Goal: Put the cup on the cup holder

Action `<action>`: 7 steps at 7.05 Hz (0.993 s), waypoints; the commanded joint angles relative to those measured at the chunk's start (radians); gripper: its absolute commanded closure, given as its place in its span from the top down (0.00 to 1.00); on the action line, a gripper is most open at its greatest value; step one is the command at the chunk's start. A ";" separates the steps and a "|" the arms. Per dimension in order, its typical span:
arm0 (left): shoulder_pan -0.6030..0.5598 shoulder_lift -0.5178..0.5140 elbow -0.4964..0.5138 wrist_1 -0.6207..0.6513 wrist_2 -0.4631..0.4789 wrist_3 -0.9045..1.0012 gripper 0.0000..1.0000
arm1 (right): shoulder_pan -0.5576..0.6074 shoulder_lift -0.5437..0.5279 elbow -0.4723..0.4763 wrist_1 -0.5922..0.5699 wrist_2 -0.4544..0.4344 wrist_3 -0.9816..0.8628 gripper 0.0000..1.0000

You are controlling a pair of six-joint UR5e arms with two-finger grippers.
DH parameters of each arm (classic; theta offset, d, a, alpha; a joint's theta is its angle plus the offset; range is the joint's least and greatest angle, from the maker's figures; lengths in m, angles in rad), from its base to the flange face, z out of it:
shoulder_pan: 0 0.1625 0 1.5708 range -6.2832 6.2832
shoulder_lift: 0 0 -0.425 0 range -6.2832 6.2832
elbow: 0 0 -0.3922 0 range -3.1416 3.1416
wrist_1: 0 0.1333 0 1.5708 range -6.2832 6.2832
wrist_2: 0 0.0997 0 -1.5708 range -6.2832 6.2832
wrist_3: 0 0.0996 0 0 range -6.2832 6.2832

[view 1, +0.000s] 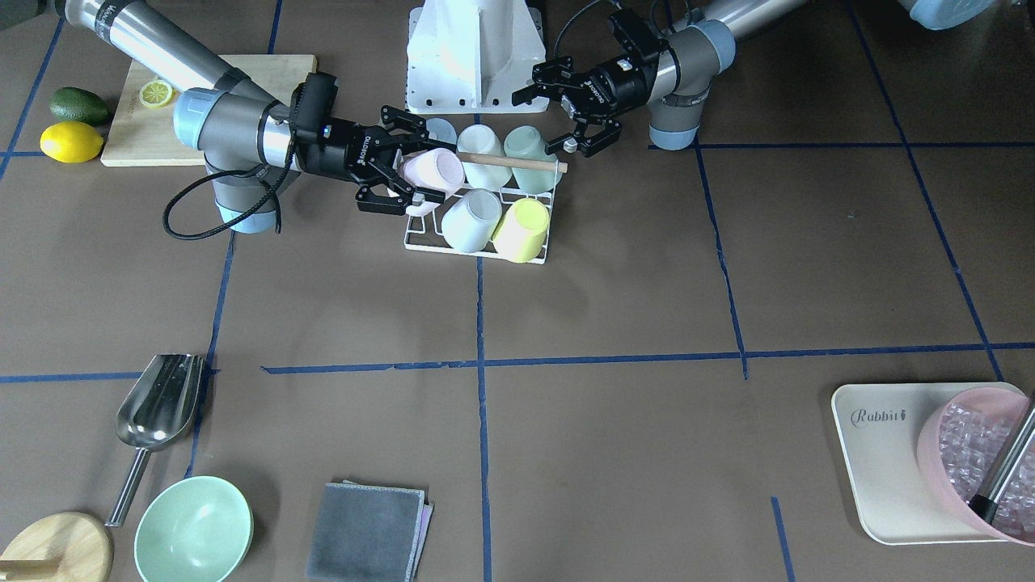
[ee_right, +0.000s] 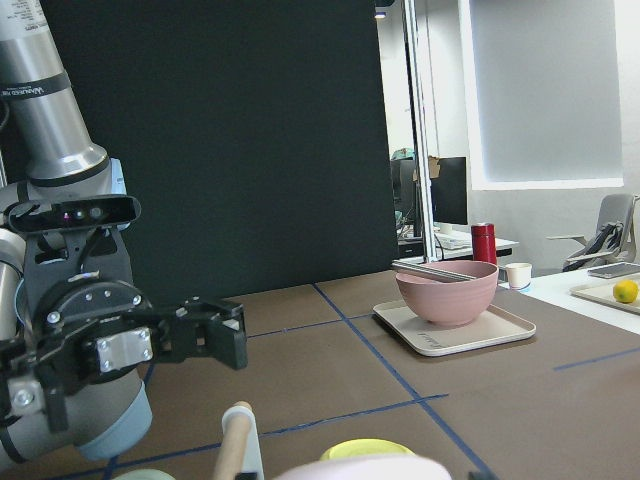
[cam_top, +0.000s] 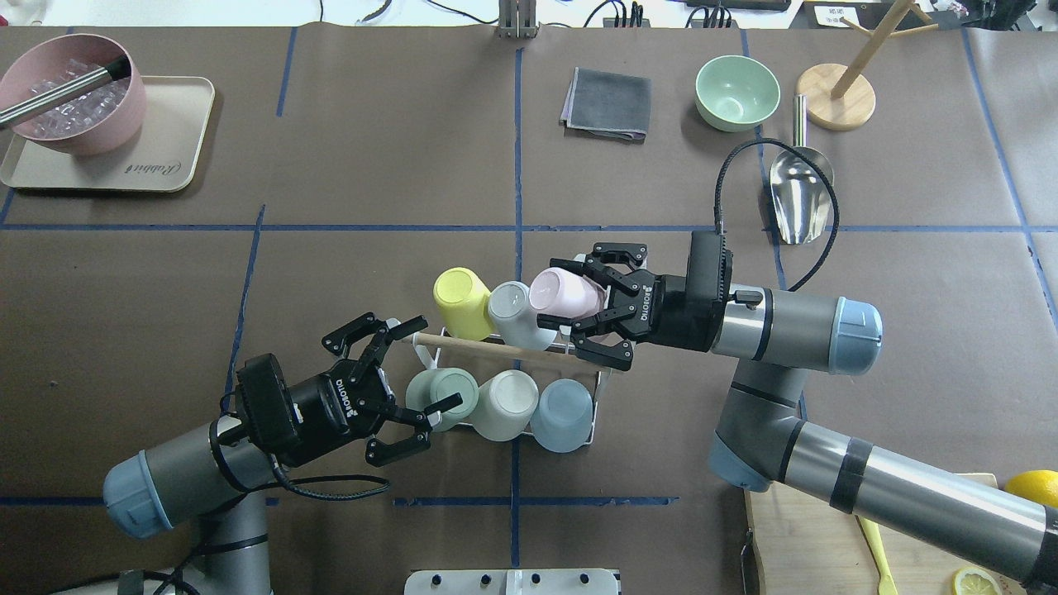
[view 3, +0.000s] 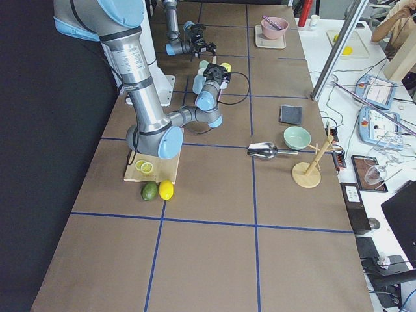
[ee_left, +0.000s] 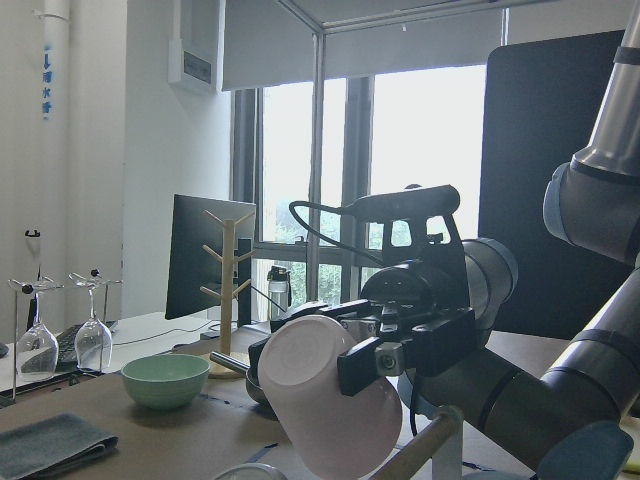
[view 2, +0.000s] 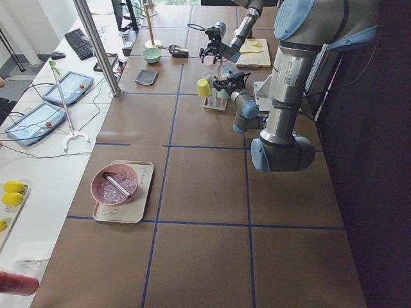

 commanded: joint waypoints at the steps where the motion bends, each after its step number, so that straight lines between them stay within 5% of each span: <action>1: -0.068 0.002 -0.062 0.010 0.027 -0.009 1.00 | -0.003 0.000 0.000 0.000 0.000 0.001 1.00; 5: -0.272 0.003 -0.152 0.317 0.027 -0.015 1.00 | 0.037 0.006 0.008 -0.020 0.007 0.004 1.00; 7: -0.355 0.011 -0.186 0.574 0.000 -0.122 1.00 | 0.086 0.026 0.012 -0.141 0.046 0.006 1.00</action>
